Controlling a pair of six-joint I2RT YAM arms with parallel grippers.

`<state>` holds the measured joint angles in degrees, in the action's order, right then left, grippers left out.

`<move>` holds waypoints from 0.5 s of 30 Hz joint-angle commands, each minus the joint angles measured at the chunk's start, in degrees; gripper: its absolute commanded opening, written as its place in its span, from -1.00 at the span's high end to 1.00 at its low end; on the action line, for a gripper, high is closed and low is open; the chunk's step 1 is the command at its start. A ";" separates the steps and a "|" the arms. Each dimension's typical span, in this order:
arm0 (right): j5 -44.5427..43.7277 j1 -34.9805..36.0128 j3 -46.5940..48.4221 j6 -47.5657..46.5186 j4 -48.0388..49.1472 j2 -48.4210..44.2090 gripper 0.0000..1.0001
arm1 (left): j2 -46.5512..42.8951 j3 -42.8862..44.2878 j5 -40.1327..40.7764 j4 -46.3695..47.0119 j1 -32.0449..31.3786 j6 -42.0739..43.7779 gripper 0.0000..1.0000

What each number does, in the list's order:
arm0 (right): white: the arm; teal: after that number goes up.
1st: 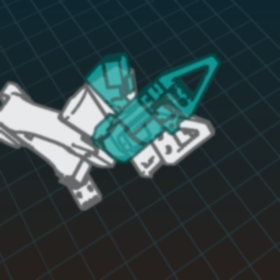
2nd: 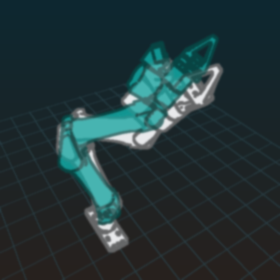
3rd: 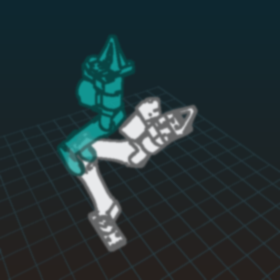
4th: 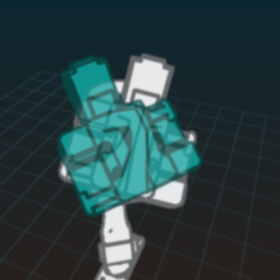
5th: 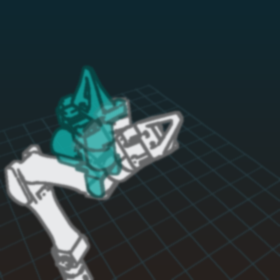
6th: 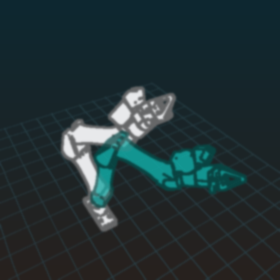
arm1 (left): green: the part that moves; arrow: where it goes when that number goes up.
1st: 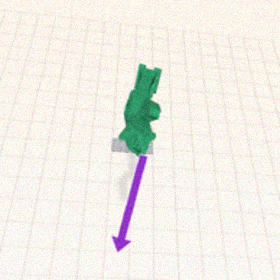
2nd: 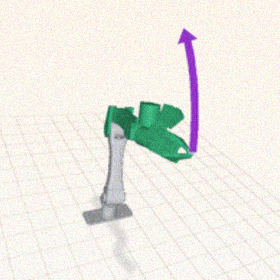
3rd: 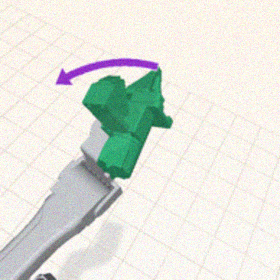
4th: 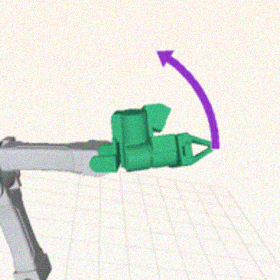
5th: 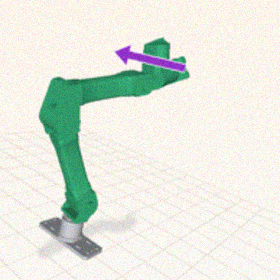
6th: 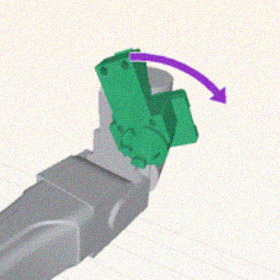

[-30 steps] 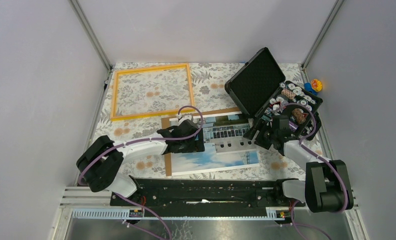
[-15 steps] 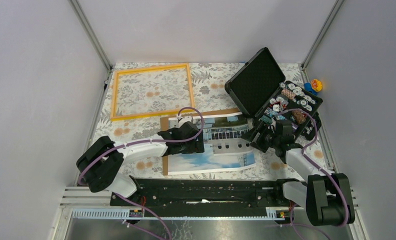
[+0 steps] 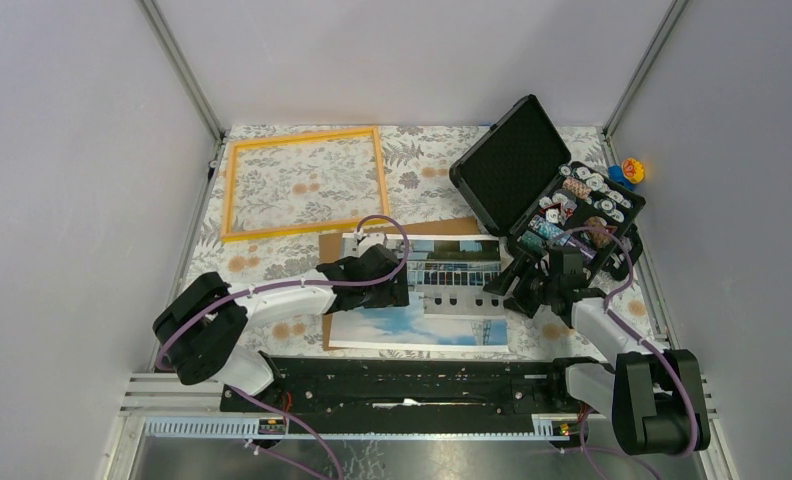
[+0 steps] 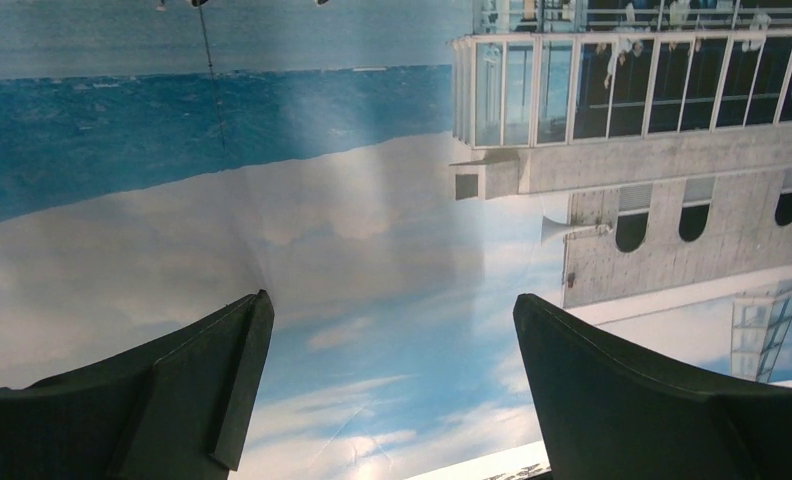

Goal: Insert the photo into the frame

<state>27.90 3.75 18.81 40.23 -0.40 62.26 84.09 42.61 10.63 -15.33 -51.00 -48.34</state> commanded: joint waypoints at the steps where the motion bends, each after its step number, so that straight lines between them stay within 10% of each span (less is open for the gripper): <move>1: -3.21 0.36 3.18 -2.79 -12.42 0.91 -0.44 | 0.15 -1.95 0.02 -0.88 -0.35 -0.88 -0.97; 15: 4.37 0.31 0.56 -2.65 -17.93 -4.43 -0.35 | 0.63 -1.41 0.95 -0.28 -0.42 -0.71 -0.97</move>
<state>27.90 3.81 20.45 38.44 -17.23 59.20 84.09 42.50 10.92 -15.14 -51.07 -48.34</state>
